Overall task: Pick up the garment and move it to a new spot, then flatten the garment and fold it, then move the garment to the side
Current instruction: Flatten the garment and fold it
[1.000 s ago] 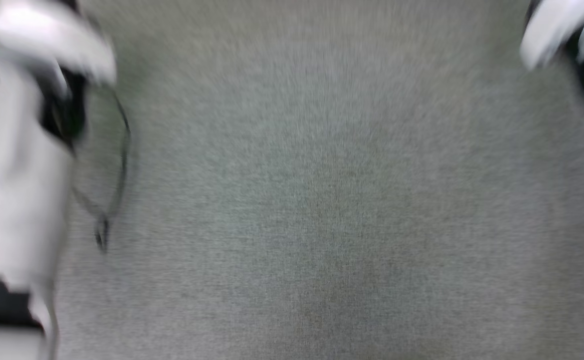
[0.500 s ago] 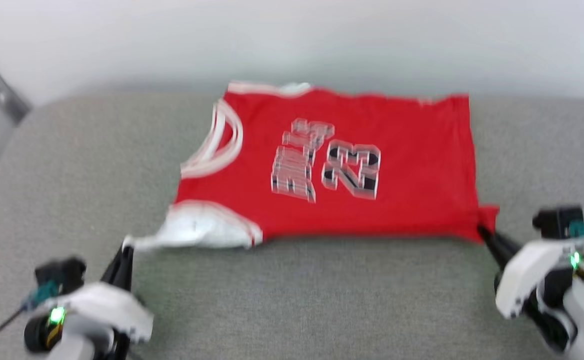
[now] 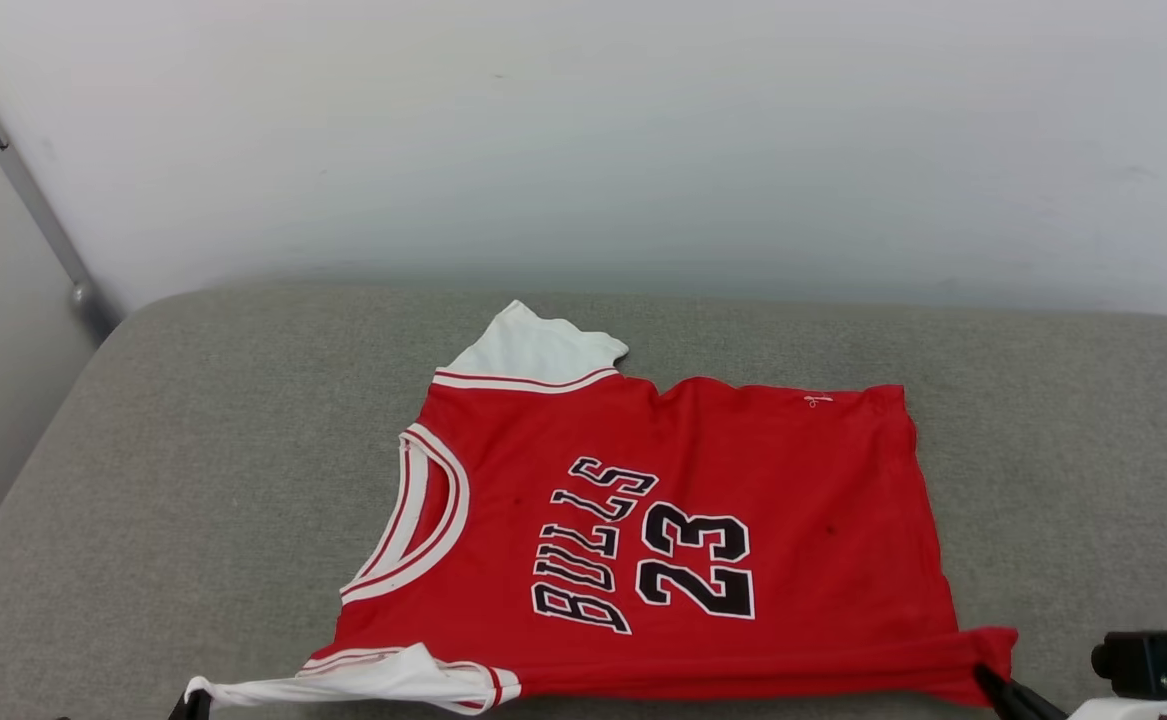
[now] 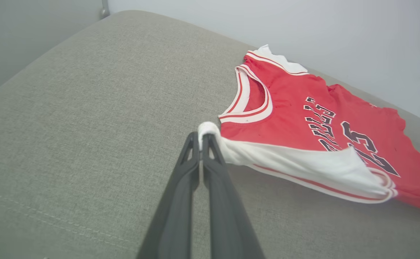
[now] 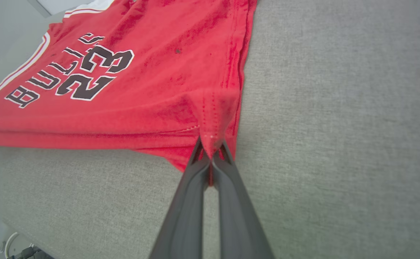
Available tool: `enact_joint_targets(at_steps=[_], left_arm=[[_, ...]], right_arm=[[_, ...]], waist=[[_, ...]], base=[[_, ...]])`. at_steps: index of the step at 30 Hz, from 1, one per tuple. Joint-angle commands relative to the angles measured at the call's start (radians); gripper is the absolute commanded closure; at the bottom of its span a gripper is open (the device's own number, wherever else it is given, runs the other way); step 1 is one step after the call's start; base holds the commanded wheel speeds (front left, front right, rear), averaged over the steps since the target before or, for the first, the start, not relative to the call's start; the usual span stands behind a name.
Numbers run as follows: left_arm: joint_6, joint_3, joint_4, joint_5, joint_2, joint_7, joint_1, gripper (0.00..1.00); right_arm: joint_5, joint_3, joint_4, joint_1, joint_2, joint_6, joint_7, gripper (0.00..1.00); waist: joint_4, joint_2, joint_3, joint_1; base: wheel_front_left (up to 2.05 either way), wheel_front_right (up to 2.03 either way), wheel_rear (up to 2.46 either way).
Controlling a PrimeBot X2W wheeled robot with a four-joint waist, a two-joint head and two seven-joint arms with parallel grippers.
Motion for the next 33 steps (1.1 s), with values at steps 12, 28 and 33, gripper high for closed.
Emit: enact_joint_targets(at_steps=[12, 28, 33], left_arm=[[-0.05, -0.059, 0.027, 0.009, 0.01, 0.075, -0.19, 1.0], [-0.221, -0.129, 0.413, 0.011, -0.112, 0.036, -0.639, 1.0], [-0.272, -0.142, 0.553, -0.011, -0.149, 0.04, -0.714, 1.0]], right_arm=[[-0.18, -0.203, -0.224, 0.055, 0.143, -0.002, 0.26, 1.0], [-0.233, -0.113, -0.099, -0.266, 0.131, -0.002, 0.331, 1.0], [-0.229, -0.077, -0.018, -0.318, 0.136, -0.002, 0.301, 1.0]], waist=[[-0.012, 0.0, 0.031, 0.0004], [-0.033, 0.0, 0.267, 0.0004], [-0.044, 0.0, 0.301, 0.0004]], base=[[0.0, 0.0, 0.0], [0.0, 0.0, 0.0], [0.0, 0.0, 0.0]])
